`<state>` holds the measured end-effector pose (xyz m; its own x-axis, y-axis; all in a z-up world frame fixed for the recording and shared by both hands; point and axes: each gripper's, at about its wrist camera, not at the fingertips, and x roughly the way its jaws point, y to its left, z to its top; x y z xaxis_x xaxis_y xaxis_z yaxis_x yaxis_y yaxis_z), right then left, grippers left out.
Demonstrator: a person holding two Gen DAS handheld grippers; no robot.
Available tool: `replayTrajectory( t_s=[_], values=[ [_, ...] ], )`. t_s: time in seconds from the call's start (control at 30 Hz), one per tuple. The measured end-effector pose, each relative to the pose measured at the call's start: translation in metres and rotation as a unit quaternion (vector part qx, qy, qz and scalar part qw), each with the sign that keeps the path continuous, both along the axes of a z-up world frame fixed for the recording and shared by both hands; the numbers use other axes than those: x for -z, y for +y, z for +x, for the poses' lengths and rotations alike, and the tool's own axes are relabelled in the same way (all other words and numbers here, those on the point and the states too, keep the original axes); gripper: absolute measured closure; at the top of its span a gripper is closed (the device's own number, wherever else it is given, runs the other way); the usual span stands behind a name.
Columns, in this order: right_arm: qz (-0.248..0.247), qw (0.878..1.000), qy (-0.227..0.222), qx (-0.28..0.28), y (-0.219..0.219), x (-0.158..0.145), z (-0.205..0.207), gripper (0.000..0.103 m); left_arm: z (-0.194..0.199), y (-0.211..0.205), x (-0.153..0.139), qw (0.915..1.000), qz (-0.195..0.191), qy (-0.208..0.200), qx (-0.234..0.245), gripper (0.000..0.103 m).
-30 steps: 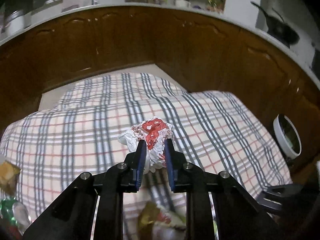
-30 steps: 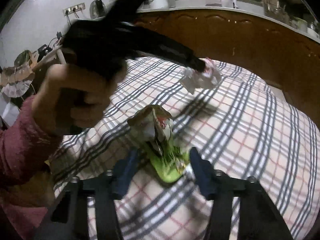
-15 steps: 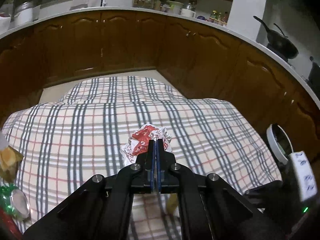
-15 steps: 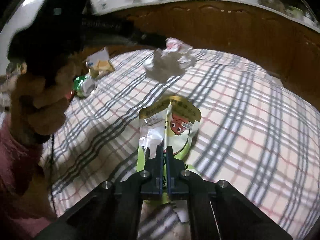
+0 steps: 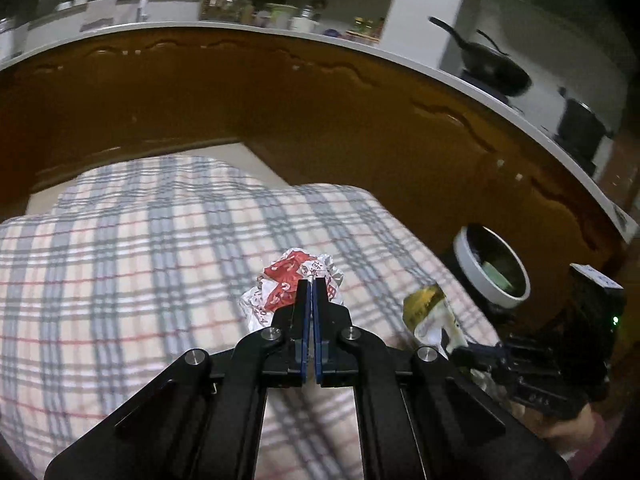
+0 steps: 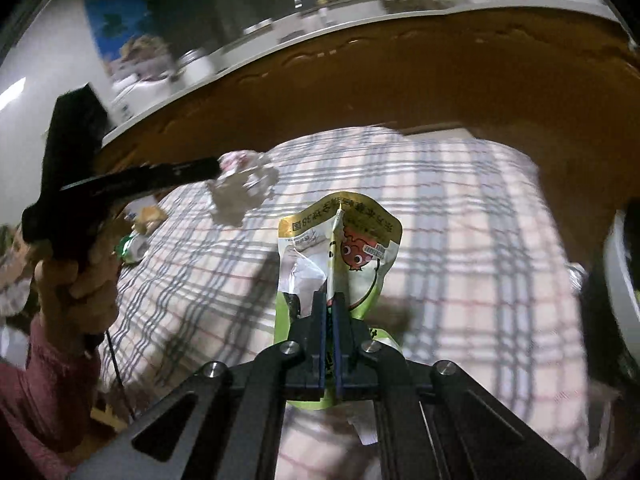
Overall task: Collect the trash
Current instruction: 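Carry the crumpled paper and green snack bag with both tools over the bin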
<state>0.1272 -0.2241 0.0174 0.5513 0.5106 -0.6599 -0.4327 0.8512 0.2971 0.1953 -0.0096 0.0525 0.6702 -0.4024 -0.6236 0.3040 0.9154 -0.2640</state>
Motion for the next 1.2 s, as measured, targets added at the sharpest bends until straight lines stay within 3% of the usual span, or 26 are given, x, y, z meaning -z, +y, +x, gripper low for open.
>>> replayTrajectory(
  t_s=[0.5,1.2],
  values=[
    [0.027,0.991,-0.019,0.131,-0.114,-0.014,-0.026,0.101,-0.008,-0.111,-0.003,0.9955,-0.001,0.003,0.095,0.103],
    [0.048,0.969,-0.036,0.239,-0.209,-0.022,-0.022,0.101,0.008,-0.204,-0.016,0.9881,-0.018,-0.006,0.152,0.102]
  ],
)
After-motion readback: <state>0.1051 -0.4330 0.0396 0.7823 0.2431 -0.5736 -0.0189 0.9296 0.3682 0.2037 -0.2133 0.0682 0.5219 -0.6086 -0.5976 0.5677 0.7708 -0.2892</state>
